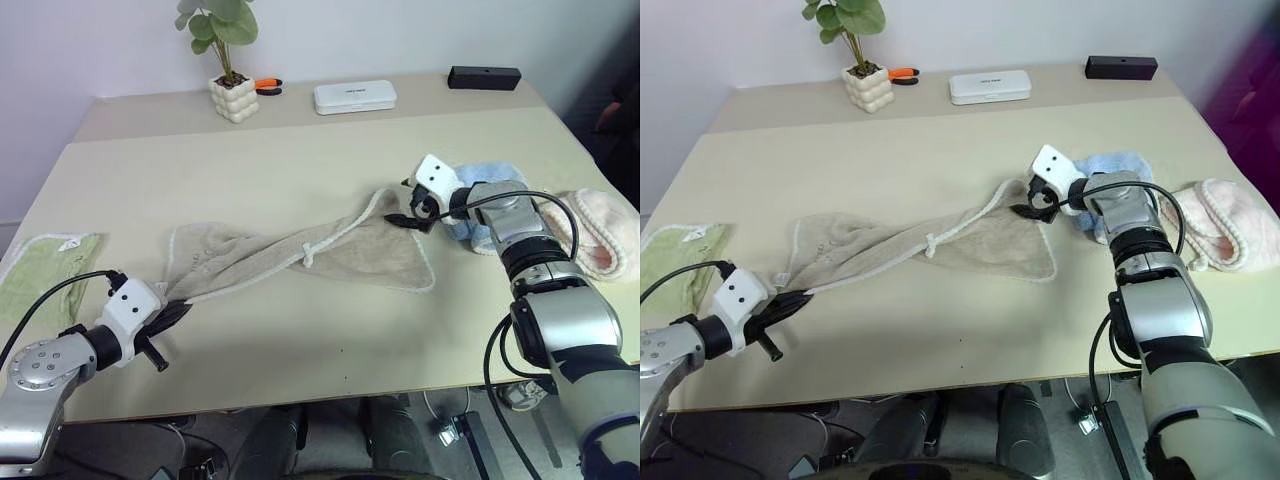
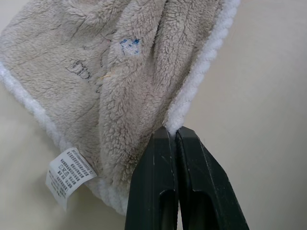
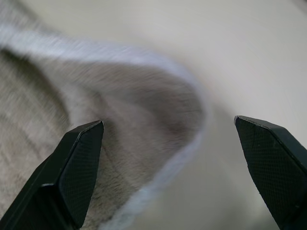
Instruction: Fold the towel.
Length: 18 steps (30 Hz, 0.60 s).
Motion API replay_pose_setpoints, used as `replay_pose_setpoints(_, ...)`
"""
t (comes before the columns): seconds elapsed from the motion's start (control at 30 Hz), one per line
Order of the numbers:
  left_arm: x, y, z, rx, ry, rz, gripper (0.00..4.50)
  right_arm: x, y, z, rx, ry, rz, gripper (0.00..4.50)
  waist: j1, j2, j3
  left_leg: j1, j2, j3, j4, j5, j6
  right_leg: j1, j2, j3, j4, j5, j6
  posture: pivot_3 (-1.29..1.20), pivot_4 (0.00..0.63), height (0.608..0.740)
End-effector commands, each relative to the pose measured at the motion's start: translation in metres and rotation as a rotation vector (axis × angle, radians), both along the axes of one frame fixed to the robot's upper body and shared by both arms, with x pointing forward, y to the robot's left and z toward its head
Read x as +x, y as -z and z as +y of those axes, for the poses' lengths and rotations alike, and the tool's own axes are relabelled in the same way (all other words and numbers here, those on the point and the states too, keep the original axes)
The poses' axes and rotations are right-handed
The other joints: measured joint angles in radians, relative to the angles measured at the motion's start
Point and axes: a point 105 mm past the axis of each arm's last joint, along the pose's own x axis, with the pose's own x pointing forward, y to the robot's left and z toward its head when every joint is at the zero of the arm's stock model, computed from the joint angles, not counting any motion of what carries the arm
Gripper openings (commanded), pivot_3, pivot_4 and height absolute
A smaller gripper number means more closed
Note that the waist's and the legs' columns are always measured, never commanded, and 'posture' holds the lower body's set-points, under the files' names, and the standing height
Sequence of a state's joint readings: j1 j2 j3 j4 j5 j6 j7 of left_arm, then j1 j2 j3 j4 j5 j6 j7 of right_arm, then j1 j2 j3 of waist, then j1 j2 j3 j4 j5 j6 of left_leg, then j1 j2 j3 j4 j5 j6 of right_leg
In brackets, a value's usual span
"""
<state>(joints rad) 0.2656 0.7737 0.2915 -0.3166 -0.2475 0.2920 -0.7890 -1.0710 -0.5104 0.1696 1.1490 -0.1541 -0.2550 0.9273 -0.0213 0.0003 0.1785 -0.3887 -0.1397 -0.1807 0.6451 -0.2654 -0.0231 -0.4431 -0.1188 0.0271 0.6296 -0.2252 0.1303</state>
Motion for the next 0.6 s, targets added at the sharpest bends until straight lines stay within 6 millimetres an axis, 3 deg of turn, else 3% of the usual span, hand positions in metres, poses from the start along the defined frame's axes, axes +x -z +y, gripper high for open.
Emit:
replay_pose_setpoints(0.03, 0.001, -0.006, -0.004, 0.013, 0.022, -0.032, 0.00, 0.006, -0.033, 0.024, -0.054, -0.095, -0.164, 4.44, -0.004, 0.000, 0.000, 0.000, 0.000, 0.000, 0.000, 0.000, 0.000, 0.000, 0.000, 0.000, 0.000, 0.000, 0.000, 0.00, 0.150, 0.740)
replay_pose_setpoints(0.37, -0.007, 0.004, -0.009, 0.017, 0.049, 0.005, 0.00, 0.007, -0.007, 0.047, -0.282, -0.181, -0.246, 4.44, -0.001, 0.000, 0.000, 0.000, 0.001, 0.000, 0.000, 0.000, -0.001, 0.000, 0.001, 0.000, 0.001, 0.000, 0.000, 0.00, 0.150, 0.740)
replay_pose_setpoints(0.47, -0.008, 0.004, -0.009, 0.015, 0.045, 0.004, 0.00, 0.006, -0.001, 0.045, -0.330, -0.187, -0.253, 3.59, -0.001, 0.000, 0.000, 0.001, 0.001, 0.000, 0.000, 0.000, -0.001, 0.000, 0.001, 0.001, 0.001, 0.000, 0.000, 0.00, 0.150, 0.740)
replay_pose_setpoints(0.6, -0.011, 0.004, -0.009, 0.017, 0.038, 0.007, 0.00, 0.005, 0.005, 0.039, -0.372, -0.193, -0.255, 1.65, -0.001, 0.000, 0.000, 0.001, 0.001, 0.001, 0.000, 0.000, -0.001, 0.000, 0.001, 0.001, 0.001, 0.000, 0.000, 0.00, 0.150, 0.740)
